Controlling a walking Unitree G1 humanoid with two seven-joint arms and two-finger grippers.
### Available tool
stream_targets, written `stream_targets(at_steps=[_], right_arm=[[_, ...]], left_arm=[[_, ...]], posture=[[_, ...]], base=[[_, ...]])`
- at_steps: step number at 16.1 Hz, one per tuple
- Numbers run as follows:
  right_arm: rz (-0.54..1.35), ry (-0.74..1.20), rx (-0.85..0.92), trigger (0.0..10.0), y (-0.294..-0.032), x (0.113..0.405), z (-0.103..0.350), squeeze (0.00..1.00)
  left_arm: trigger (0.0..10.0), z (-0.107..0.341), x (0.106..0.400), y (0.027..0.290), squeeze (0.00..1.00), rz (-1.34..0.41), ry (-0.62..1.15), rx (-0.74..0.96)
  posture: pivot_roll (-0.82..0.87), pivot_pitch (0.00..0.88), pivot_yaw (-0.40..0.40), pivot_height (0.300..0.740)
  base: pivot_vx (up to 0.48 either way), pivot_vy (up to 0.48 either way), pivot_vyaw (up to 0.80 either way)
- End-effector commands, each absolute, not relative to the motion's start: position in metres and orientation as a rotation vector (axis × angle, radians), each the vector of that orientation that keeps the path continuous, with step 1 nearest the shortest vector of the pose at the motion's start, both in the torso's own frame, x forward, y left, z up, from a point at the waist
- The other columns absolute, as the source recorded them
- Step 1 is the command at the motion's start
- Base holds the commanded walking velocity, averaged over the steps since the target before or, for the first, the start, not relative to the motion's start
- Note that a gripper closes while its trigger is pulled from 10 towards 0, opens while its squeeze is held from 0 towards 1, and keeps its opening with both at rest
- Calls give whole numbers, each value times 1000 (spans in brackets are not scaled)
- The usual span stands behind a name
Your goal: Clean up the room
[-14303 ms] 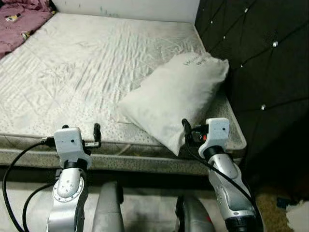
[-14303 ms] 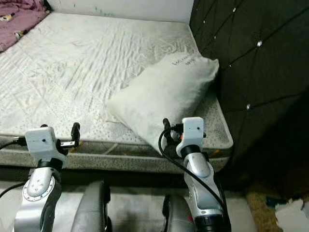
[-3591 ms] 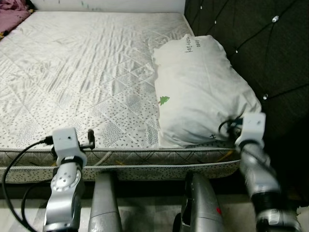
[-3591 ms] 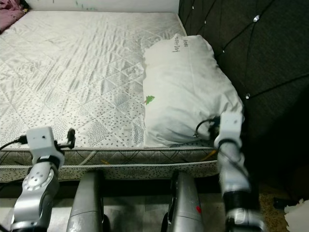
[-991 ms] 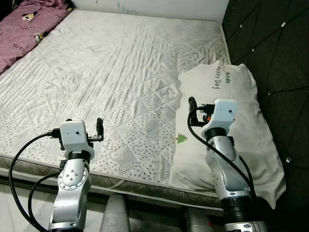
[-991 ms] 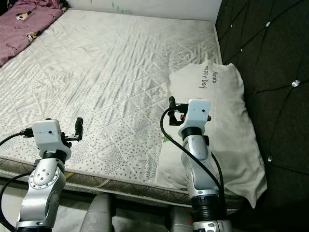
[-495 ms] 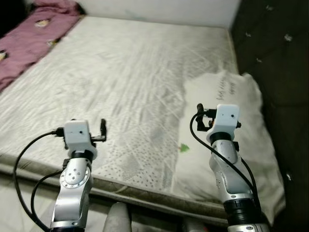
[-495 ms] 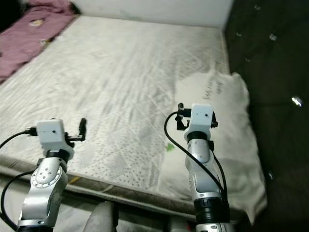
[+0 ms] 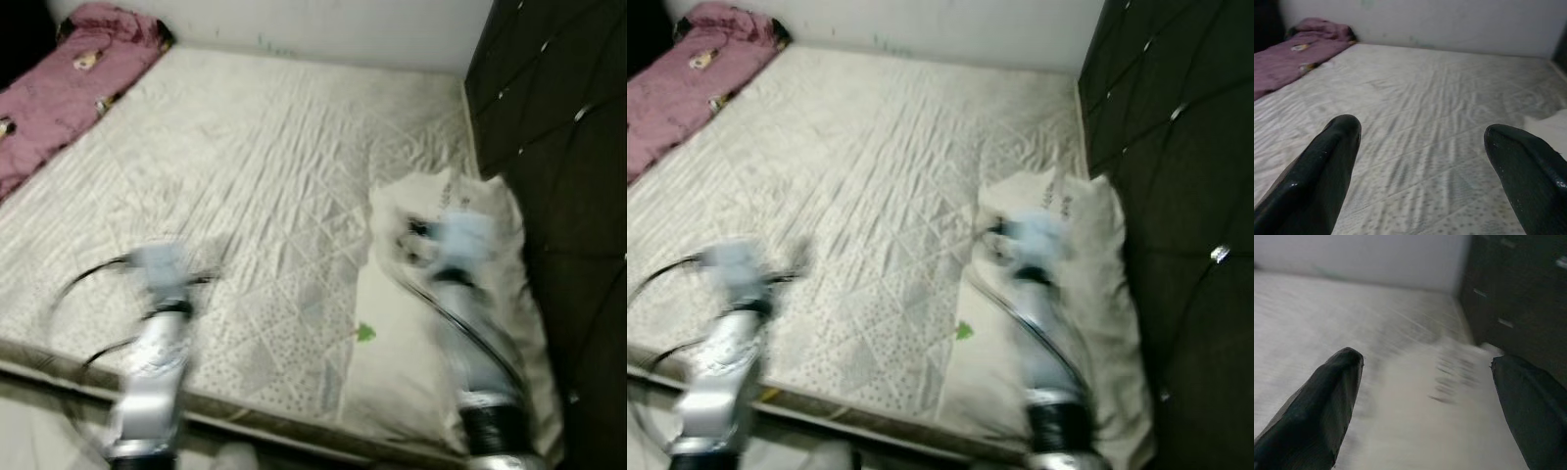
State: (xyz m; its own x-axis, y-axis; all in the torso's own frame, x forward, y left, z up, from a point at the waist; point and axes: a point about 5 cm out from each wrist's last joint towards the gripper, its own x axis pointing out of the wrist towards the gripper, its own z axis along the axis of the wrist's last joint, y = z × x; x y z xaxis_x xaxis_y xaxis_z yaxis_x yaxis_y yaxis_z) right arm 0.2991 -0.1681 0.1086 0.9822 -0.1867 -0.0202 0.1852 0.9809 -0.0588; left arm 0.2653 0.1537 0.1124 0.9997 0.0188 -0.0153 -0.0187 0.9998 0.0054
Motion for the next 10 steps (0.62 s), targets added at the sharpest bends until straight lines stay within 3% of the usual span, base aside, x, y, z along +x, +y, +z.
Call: stream_targets(at_steps=[1,10], right_arm=[[-121,-5,-32,10000,-145,304,118,0],[-136,13,-18,10000,-145,305,111,0]], left_arm=[[10000,105,259,174,0,80,52,35],[10000,104,263,170,0,53,62,7]], posture=[[65,0,10,740],[68,0,4,740]], base=[[0,0,0],[0,0,0]])
